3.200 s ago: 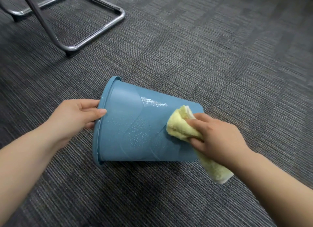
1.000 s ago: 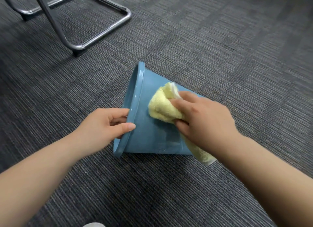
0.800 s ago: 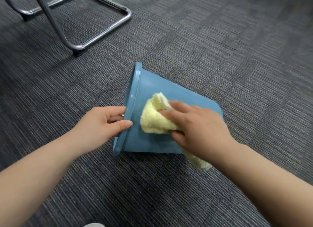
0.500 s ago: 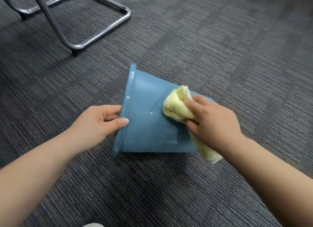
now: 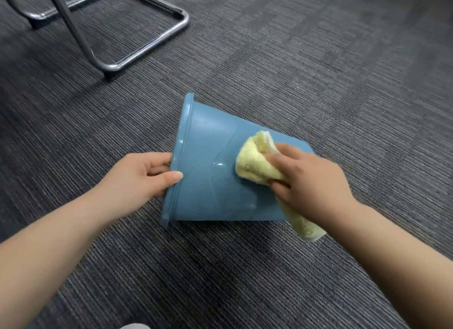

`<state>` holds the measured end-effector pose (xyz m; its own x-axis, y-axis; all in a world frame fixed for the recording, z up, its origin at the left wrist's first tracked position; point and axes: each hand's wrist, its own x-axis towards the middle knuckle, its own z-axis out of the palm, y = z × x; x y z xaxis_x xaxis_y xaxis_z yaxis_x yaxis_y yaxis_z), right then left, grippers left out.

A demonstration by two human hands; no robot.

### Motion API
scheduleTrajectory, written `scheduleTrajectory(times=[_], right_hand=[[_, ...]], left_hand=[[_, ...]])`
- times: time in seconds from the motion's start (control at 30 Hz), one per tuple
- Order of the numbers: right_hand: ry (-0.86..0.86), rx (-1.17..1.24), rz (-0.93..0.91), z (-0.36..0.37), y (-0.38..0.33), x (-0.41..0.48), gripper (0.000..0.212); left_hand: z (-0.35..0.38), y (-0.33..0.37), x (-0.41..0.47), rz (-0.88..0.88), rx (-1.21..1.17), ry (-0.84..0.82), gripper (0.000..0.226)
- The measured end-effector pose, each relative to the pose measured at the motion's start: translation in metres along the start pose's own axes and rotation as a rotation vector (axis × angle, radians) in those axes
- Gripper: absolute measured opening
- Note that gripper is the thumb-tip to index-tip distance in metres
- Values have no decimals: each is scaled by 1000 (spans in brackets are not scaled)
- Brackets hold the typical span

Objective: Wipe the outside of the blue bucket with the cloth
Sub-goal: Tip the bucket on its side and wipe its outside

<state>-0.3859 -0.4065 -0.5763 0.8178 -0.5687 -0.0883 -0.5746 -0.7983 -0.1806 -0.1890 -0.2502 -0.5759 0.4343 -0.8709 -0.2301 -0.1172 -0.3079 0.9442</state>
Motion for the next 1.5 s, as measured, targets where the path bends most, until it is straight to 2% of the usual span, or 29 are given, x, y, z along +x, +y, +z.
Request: scheduleTrajectory(times=[0.13, 0.33, 0.53, 0.7, 0.77, 0.93, 1.0, 1.17, 1.23, 1.4, 1.5], right_hand=[[-11, 19, -108, 4, -7, -6, 45], [4, 26, 139, 2, 23, -4, 35], [17, 87, -53, 7, 15, -13, 40], [31, 88, 174, 11, 43, -15, 36], [38, 64, 198, 13, 45, -15, 34], [1, 30, 6, 16, 23, -18, 43], [2, 38, -18, 17, 22, -17, 43], [3, 67, 233, 13, 55, -17, 32], [16, 71, 268, 12, 63, -20, 28], [9, 74, 85, 15, 50, -30, 37], [18, 82, 138, 12, 54, -30, 39]], left_hand=[[0, 0, 0, -3, 16, 8, 37], [2, 1, -1, 1, 14, 5, 37], [0, 3, 3, 17, 64, 37, 47], [0, 1, 3, -3, 67, 52, 49], [-1, 0, 3, -7, 88, 67, 49], [-4, -1, 4, -24, 125, 88, 50], [-4, -3, 4, -34, 129, 85, 49], [-6, -7, 5, -64, 127, 97, 54], [-7, -8, 5, -65, 141, 99, 54], [-10, -6, 7, -50, 230, 102, 53], [-8, -3, 8, -38, 244, 106, 53]])
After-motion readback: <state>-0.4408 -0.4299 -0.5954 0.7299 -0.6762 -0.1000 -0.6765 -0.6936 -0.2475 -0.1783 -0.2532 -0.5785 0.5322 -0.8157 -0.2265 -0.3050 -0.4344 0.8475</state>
